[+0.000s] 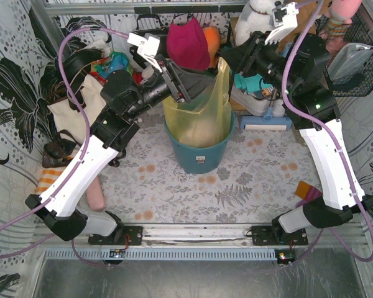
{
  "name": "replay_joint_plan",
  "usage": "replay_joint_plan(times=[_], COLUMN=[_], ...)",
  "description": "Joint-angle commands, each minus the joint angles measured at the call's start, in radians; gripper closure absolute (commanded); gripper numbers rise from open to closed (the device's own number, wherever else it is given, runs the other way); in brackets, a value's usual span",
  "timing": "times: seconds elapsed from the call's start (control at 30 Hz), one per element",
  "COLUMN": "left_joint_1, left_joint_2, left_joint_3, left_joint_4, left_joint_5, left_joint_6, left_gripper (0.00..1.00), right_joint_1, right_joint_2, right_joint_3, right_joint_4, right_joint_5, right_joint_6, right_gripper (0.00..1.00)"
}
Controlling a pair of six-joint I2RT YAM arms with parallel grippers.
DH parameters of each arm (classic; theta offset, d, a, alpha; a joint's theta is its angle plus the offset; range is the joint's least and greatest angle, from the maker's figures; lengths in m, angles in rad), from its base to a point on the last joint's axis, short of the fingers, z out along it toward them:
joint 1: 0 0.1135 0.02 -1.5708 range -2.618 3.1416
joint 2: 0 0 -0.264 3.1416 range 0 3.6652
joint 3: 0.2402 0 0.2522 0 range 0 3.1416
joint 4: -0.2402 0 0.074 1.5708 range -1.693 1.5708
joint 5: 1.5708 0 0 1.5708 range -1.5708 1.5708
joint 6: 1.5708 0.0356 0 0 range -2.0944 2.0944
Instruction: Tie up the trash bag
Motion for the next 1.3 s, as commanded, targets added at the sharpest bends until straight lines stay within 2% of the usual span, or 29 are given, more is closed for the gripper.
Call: replay_joint_plan(times=[0.0,0.07,0.43,0.5,0.63,0.93,1.27], left_joint_1=[-0.007,-0.010,-0.011,-0.011,-0.011,-0.010,-0.011], left_joint_2=[-0.007,0.000,0.012,0.013,0.026,0.067,0.071], left_joint_3=[-0.036,-0.036,-0.054,-0.058,-0.070,-0.060,-0.133], left_joint_4=[0.138,0.141,0.170,0.172,0.194,0.260,0.429], left_joint_5=[-0.066,-0.065,-0.056,-0.057,-0.049,-0.011,0.029], left_joint_6=[-0.004,0.002,-0.011,-0.012,-0.019,0.068,0.259], left_gripper=[0.32,0.32,0.32,0.32,0.32,0.31,0.29], right_joint_1=[0.001,0.002,0.001,0.001,0.000,0.001,0.001], right_joint_2=[-0.005,-0.006,-0.019,-0.016,-0.016,-0.074,-0.106], right_joint_3=[0.046,0.054,0.010,0.006,0.008,-0.049,-0.093], right_joint_4=[-0.009,-0.023,-0.030,-0.023,0.002,0.147,0.169], right_joint_5=[0.005,0.005,0.008,-0.004,-0.019,-0.064,-0.093], right_joint_6=[-0.034,-0.036,-0.047,-0.050,-0.055,-0.037,-0.004], right_gripper=[0.70,0.64,0.64,0.70,0.99,1.00,1.00])
